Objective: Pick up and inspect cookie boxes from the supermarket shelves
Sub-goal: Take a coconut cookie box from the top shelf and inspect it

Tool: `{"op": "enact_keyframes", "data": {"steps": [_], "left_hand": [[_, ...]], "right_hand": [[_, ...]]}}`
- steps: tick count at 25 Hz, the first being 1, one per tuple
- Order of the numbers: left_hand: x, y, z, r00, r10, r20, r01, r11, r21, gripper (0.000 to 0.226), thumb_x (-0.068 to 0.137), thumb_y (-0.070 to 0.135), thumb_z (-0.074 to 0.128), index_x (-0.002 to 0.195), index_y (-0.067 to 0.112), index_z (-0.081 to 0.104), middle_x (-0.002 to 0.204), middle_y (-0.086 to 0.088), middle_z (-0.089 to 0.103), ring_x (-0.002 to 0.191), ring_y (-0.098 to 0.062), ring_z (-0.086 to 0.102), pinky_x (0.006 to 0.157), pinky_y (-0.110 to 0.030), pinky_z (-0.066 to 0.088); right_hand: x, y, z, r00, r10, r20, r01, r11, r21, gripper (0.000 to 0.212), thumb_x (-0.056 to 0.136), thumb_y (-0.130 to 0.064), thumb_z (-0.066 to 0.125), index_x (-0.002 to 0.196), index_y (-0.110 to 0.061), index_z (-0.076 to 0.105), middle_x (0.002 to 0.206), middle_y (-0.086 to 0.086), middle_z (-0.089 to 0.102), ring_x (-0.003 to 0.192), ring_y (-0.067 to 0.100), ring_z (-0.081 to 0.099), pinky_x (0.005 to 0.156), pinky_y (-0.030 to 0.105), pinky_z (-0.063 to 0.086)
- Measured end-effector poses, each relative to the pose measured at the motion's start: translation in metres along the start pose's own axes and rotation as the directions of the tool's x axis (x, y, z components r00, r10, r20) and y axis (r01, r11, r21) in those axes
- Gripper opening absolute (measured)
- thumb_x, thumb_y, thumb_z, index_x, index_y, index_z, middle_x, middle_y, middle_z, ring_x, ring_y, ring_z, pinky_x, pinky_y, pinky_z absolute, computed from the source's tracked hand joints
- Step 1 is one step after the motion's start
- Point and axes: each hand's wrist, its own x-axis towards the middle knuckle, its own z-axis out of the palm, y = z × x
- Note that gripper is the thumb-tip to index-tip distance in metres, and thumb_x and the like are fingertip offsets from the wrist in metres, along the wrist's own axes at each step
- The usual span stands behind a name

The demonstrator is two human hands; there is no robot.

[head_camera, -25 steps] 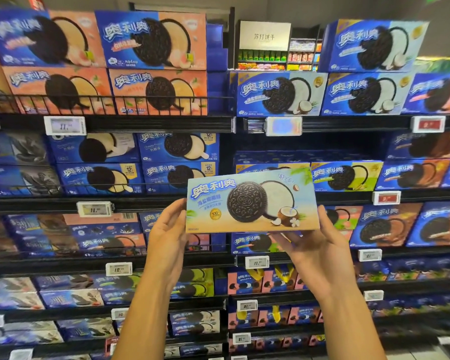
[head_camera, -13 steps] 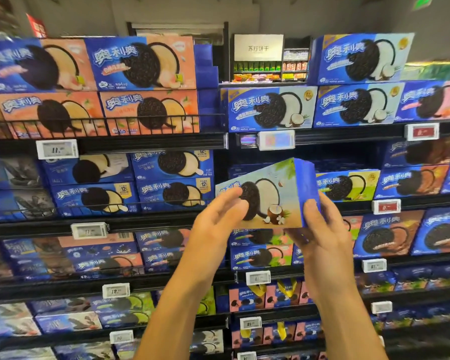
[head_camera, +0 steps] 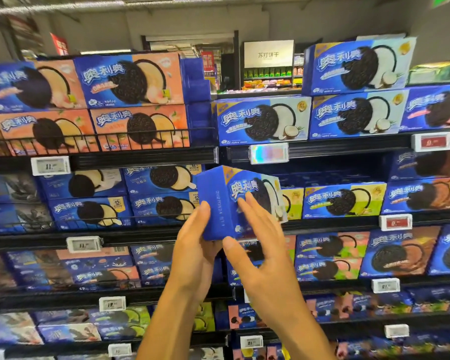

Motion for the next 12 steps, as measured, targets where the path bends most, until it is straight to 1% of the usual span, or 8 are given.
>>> {"op": "enact_keyframes", "data": {"steps": [2, 3, 5, 6, 7, 9, 10, 12], "left_hand": [[0.007, -0.005, -0.007, 0.998, -0.054, -0.014, 0.052, 0.989, -0.138, 0.056, 0.090, 0.050, 0.051, 0.132, 0.013, 0.061, 0.127, -0.014, 0.066, 0.096, -0.024, 0.072, 0.071, -0.034, 0.059], [0.011, -0.009, -0.011, 0.999, -0.052, -0.010, 0.049, 0.981, -0.186, 0.055, 0.093, 0.049, 0.048, 0.133, 0.014, 0.061, 0.130, -0.014, 0.064, 0.106, -0.027, 0.069, 0.078, -0.041, 0.059], [0.019, -0.015, -0.015, 0.999, -0.032, -0.017, 0.026, 0.967, -0.254, 0.052, 0.095, 0.048, 0.044, 0.134, 0.016, 0.060, 0.136, -0.013, 0.060, 0.122, -0.033, 0.059, 0.095, -0.055, 0.052], [0.023, -0.016, -0.016, 0.999, -0.025, -0.020, 0.019, 0.957, -0.290, 0.051, 0.095, 0.047, 0.044, 0.133, 0.017, 0.061, 0.138, -0.013, 0.059, 0.125, -0.035, 0.057, 0.100, -0.060, 0.047], [0.028, -0.017, -0.016, 1.000, -0.020, -0.022, 0.012, 0.949, -0.316, 0.049, 0.096, 0.047, 0.044, 0.130, 0.018, 0.064, 0.137, -0.012, 0.060, 0.126, -0.035, 0.056, 0.101, -0.062, 0.043], [0.034, -0.018, -0.015, 0.999, -0.018, -0.031, 0.007, 0.942, -0.336, 0.047, 0.096, 0.046, 0.044, 0.123, 0.018, 0.069, 0.136, -0.013, 0.061, 0.123, -0.035, 0.059, 0.102, -0.063, 0.042], [0.037, -0.018, -0.014, 0.999, -0.026, -0.037, 0.012, 0.940, -0.341, 0.047, 0.095, 0.047, 0.045, 0.122, 0.018, 0.070, 0.134, -0.013, 0.062, 0.121, -0.035, 0.061, 0.101, -0.061, 0.044], [0.043, -0.017, -0.010, 0.998, -0.039, -0.049, 0.020, 0.943, -0.333, 0.047, 0.093, 0.048, 0.047, 0.120, 0.018, 0.071, 0.132, -0.013, 0.063, 0.116, -0.034, 0.064, 0.097, -0.058, 0.048]], "right_hand": [[0.005, 0.006, -0.010, 0.999, 0.009, 0.050, -0.012, 0.998, 0.060, 0.052, 0.090, -0.052, 0.053, 0.141, -0.055, 0.042, 0.147, -0.042, 0.030, 0.147, -0.007, 0.020, 0.115, 0.012, 0.024], [0.009, 0.010, -0.018, 0.998, 0.029, 0.051, -0.034, 0.995, 0.095, 0.049, 0.092, -0.049, 0.053, 0.139, -0.058, 0.043, 0.144, -0.045, 0.030, 0.146, -0.009, 0.019, 0.115, 0.012, 0.025], [0.019, 0.020, -0.039, 0.997, 0.068, -0.047, -0.062, 0.991, 0.117, 0.044, 0.097, -0.043, 0.052, 0.137, -0.058, 0.044, 0.143, -0.045, 0.031, 0.146, -0.007, 0.020, 0.120, 0.030, 0.028], [0.026, 0.027, -0.052, 0.987, 0.098, -0.130, -0.085, 0.991, 0.106, 0.041, 0.099, -0.044, 0.054, 0.136, -0.057, 0.043, 0.146, -0.040, 0.032, 0.147, -0.003, 0.022, 0.121, 0.039, 0.028], [0.033, 0.034, -0.066, 0.970, 0.142, -0.196, -0.126, 0.988, 0.092, 0.043, 0.097, -0.048, 0.055, 0.136, -0.057, 0.040, 0.148, -0.033, 0.033, 0.147, 0.000, 0.023, 0.121, 0.043, 0.026], [0.046, 0.044, -0.089, 0.952, 0.225, -0.206, -0.209, 0.973, 0.095, 0.058, 0.085, -0.059, 0.053, 0.141, -0.055, 0.036, 0.151, -0.024, 0.034, 0.147, 0.003, 0.025, 0.120, 0.041, 0.027], [0.051, 0.049, -0.096, 0.955, 0.243, -0.168, -0.225, 0.967, 0.122, 0.065, 0.082, -0.061, 0.053, 0.144, -0.051, 0.037, 0.151, -0.023, 0.038, 0.144, 0.003, 0.032, 0.116, 0.037, 0.032], [0.061, 0.055, -0.104, 0.973, 0.205, -0.110, -0.182, 0.966, 0.185, 0.063, 0.083, -0.056, 0.061, 0.143, -0.044, 0.047, 0.139, -0.023, 0.057, 0.129, -0.001, 0.052, 0.103, 0.027, 0.045]]}}
